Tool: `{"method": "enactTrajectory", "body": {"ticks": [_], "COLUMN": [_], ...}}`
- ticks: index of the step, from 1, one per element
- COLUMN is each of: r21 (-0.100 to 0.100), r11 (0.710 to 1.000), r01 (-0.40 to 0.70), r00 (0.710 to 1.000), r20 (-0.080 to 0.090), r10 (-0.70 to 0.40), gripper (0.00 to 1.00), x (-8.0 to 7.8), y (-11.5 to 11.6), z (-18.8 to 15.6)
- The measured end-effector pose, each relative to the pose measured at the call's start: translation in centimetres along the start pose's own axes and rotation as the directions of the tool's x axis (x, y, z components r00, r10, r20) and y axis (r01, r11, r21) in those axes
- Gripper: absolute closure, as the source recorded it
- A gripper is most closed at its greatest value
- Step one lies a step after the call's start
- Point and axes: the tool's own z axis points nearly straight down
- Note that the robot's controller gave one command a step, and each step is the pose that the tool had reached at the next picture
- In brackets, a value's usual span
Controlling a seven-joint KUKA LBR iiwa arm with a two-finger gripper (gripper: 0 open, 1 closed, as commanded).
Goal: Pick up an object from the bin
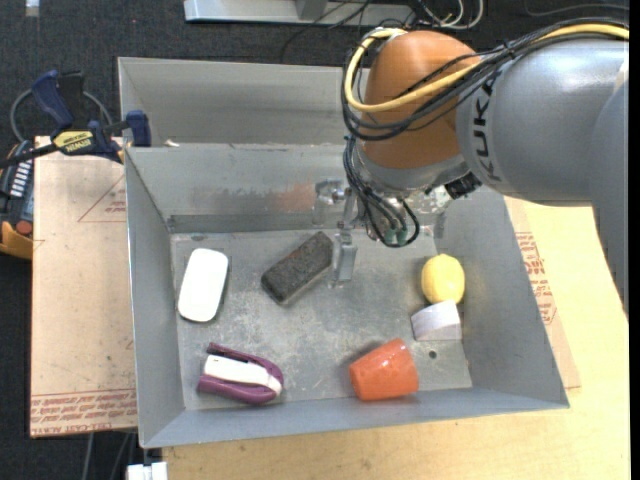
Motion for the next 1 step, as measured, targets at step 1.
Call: {"method": "enactTrajectory", "body": {"ticks": [1], "r21": [-0.001], "r11": [0.979], "r01": [0.206], "r00": [0.979], "r20": [-0.002], "r10": [-0.206], "gripper": [0.0], "x": [-0.49], "y": [-0.76], "z": [8.82]}}
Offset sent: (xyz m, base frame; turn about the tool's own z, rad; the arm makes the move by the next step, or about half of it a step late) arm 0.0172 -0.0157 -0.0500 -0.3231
